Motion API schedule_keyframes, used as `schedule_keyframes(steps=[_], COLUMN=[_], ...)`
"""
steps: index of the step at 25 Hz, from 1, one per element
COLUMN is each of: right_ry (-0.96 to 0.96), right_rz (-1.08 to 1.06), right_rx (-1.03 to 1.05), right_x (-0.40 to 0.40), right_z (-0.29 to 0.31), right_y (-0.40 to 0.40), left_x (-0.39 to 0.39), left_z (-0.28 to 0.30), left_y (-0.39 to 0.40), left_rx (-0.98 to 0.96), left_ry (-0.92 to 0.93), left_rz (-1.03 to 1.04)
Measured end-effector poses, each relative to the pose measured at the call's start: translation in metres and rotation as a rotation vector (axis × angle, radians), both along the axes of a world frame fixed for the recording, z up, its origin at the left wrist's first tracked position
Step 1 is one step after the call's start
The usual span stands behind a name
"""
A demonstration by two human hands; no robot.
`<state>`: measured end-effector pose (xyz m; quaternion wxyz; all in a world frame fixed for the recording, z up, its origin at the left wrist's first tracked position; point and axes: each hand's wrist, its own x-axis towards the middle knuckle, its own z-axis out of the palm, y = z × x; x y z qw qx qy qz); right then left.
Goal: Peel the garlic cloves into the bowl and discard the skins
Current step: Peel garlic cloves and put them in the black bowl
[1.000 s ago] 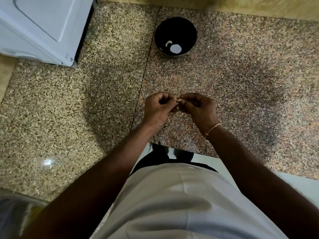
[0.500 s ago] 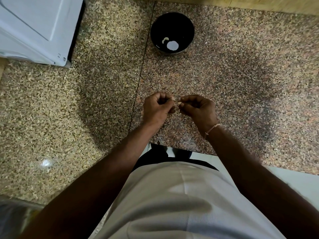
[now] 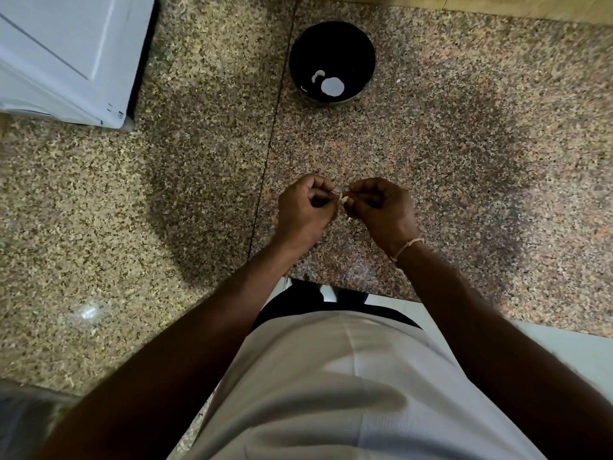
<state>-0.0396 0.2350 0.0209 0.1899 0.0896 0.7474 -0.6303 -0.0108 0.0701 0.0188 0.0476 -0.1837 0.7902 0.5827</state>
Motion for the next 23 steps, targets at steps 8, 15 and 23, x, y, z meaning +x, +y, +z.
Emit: schedule_keyframes(steps=[8, 15, 23], right_ry=[0.002, -0.037, -0.033], right_rz=[0.008, -0.028, -0.031], right_rx=[-0.016, -0.111, -0.152], right_x=[-0.010, -0.011, -0.006], right_z=[0.001, 0.007, 0.010], right_y=[-0.003, -0.004, -0.005], left_x=[-0.004, -0.007, -0.005], left_z=[0.004, 0.012, 0.016], left_y=[0.000, -0.004, -0.006], left_rx=[0.003, 0.017, -0.034], left_ry=[0.027, 0.058, 0.118], left_rz=[0.022, -0.005, -0.032])
